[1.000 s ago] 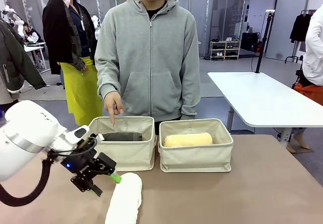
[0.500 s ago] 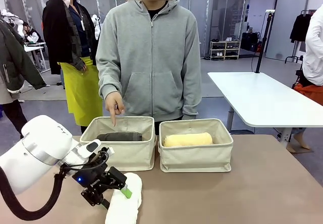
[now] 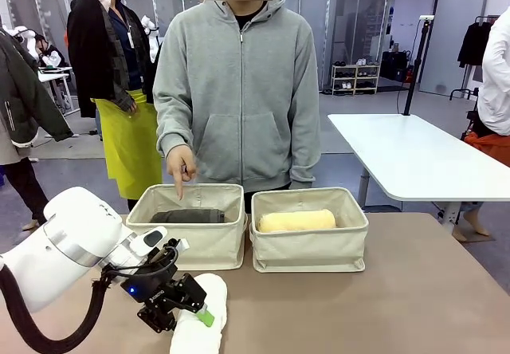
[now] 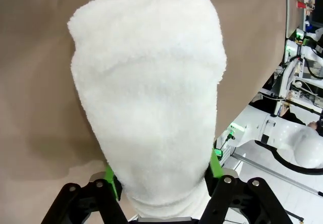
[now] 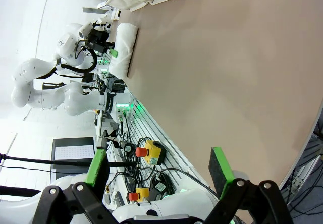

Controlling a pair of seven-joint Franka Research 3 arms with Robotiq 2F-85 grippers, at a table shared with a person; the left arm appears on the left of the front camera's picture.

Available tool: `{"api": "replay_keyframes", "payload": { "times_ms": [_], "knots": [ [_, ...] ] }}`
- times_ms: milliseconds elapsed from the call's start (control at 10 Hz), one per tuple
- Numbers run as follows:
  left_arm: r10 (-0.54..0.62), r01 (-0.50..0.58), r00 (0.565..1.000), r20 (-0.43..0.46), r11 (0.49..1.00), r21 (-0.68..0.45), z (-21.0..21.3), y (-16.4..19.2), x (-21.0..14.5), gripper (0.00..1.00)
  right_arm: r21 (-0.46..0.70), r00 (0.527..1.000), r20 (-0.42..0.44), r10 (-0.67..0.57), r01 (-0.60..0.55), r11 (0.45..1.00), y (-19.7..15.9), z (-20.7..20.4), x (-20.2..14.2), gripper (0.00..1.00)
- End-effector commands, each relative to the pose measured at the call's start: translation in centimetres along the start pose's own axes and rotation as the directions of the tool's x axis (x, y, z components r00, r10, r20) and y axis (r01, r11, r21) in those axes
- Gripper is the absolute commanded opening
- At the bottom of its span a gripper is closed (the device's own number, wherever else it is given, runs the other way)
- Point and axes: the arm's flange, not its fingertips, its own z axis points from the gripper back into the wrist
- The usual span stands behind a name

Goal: Divide the towels into two baskets.
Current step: Pick up one hotel-folded towel from the bottom of the table and place it in the Fabric basket indicated by the person.

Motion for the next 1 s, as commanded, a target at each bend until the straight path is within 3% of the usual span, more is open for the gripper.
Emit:
{"api": "replay_keyframes", "payload": {
  "times_ms": [0, 100, 200, 300, 400, 500, 600, 800, 900],
  "knots": [
    [-0.020, 0.021, 1.000, 0.020, 0.999, -0.025, -0.4, 0.1, -0.9, 0.49, -0.014, 1.000, -0.006, -0.006, 0.006, 1.000, 0.3, 0.0, -0.3, 1.00],
    [-0.022, 0.023, 1.000, 0.020, 0.999, -0.027, -0.3, 0.2, -0.7, 0.55, -0.014, 1.000, -0.006, -0.006, 0.006, 1.000, 0.3, 0.0, -0.3, 1.00],
    [-0.045, 0.046, 0.998, 0.033, 0.999, -0.029, 0.0, 0.1, -0.6, 0.29, -0.014, 1.000, -0.006, -0.006, 0.006, 1.000, 0.3, 0.0, -0.3, 1.00],
    [-0.072, 0.074, 0.997, 0.039, 0.997, -0.035, 0.6, -0.2, -0.5, 0.35, -0.014, 1.000, -0.006, -0.006, 0.006, 1.000, 0.3, 0.0, -0.3, 1.00],
    [-0.104, 0.104, 0.994, 0.029, 0.994, -0.019, 1.8, -0.7, -0.5, 0.15, -0.014, 1.000, -0.006, -0.006, 0.006, 1.000, 0.3, 0.0, -0.3, 1.00],
    [-0.172, 0.172, 0.985, 0.016, 0.981, -0.091, 4.4, -1.9, -0.6, 0.15, -0.014, 1.000, -0.006, -0.006, 0.006, 1.000, 0.3, 0.0, -0.3, 1.00],
    [-0.245, 0.246, 0.969, -0.027, 0.969, 0.034, 7.5, -3.2, -0.4, 0.15, -0.014, 1.000, -0.006, -0.006, 0.006, 1.000, 0.3, 0.0, -0.3, 1.00],
    [-0.435, 0.455, 0.889, -0.146, 0.875, 0.164, 12.4, -7.1, -0.2, 0.15, -0.014, 1.000, -0.006, -0.006, 0.006, 1.000, 0.3, 0.0, -0.3, 1.00],
    [-0.531, 0.583, 0.809, -0.254, 0.781, 0.223, 13.8, -8.6, 0.5, 0.15, -0.014, 1.000, -0.006, -0.006, 0.006, 1.000, 0.3, 0.0, -0.3, 1.00]
  ]
}}
